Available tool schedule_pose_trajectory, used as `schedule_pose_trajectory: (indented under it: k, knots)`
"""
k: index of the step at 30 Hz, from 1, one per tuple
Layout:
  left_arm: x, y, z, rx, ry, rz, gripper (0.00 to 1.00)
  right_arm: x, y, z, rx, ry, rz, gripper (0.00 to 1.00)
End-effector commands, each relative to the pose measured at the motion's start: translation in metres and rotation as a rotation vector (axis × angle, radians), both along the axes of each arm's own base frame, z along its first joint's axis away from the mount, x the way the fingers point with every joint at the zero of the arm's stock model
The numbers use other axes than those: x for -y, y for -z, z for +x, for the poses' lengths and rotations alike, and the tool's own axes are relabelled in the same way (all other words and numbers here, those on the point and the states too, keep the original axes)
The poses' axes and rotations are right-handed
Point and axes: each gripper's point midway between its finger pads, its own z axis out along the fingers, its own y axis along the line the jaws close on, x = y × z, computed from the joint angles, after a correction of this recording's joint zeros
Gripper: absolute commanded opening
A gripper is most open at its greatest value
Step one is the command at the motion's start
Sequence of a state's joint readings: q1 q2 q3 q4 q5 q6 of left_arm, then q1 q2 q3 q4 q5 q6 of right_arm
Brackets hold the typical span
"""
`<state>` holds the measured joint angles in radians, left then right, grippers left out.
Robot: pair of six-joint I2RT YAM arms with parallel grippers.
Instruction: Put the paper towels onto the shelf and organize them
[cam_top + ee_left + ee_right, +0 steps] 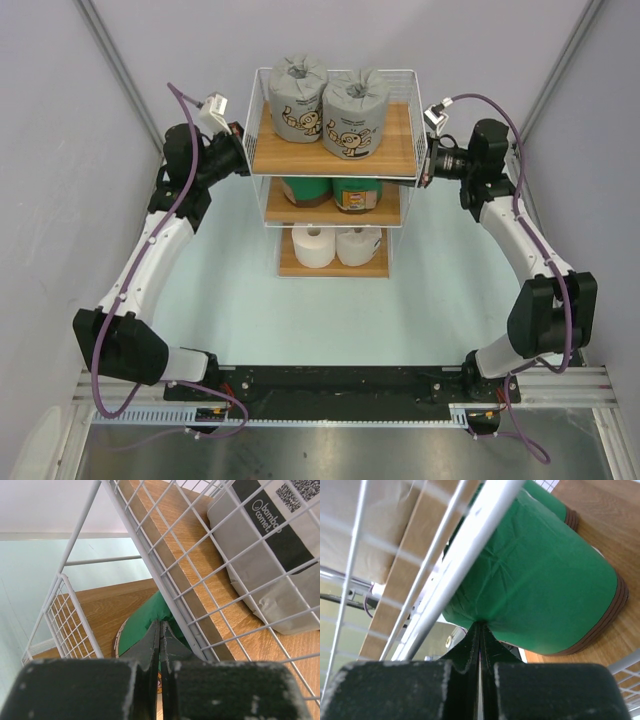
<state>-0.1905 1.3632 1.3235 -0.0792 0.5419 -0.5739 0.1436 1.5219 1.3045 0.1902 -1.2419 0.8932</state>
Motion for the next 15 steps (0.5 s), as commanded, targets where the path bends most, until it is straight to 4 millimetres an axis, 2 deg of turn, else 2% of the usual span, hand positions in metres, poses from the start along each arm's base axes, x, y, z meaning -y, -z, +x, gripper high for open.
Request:
schedule_pose_trajectory:
  k: [1,15]
  knots:
    - [0.040,0.001,-0.043,-0.003,0.201,0.009,0.00,-0.013,-0.017,0.013,0.040,0.033,0.031,0.00]
    - [0.056,0.011,-0.062,-0.019,0.259,0.009,0.00,0.002,-0.020,0.037,0.013,0.123,0.063,0.00]
